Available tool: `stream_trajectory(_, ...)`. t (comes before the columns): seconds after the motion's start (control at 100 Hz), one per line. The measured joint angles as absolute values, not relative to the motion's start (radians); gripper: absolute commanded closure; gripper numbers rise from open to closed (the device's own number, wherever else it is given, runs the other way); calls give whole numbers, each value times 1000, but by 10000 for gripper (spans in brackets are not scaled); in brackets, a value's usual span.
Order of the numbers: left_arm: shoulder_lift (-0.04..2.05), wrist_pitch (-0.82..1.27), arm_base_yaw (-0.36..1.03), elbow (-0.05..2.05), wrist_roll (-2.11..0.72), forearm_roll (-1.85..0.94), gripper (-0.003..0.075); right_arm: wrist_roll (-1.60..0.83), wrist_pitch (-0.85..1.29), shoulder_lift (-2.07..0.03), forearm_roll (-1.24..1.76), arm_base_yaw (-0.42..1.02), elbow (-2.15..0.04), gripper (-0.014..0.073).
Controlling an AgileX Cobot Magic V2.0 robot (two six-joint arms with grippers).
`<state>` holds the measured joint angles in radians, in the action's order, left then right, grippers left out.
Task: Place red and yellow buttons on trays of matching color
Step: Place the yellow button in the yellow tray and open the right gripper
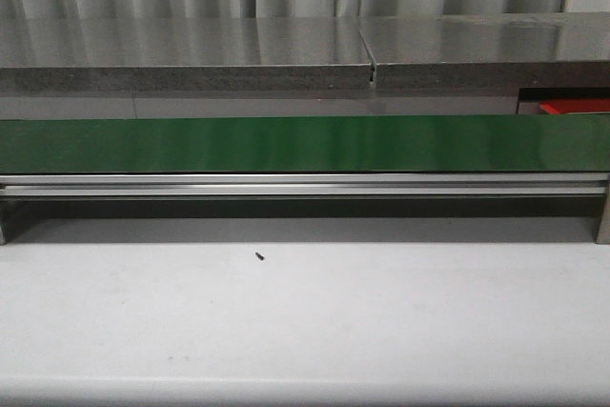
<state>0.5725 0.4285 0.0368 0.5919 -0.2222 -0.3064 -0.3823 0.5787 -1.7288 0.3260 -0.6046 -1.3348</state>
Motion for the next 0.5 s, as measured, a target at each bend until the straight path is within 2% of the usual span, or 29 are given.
stream_trajectory(0.24,573,430,37,592,-222,-306,739,-412,548,-1487,326,-534,-1243,55)
stream_trajectory(0.5,573,430,37,592,-222,-306,739,-418,531,-1180,331,-349,-1015,56)
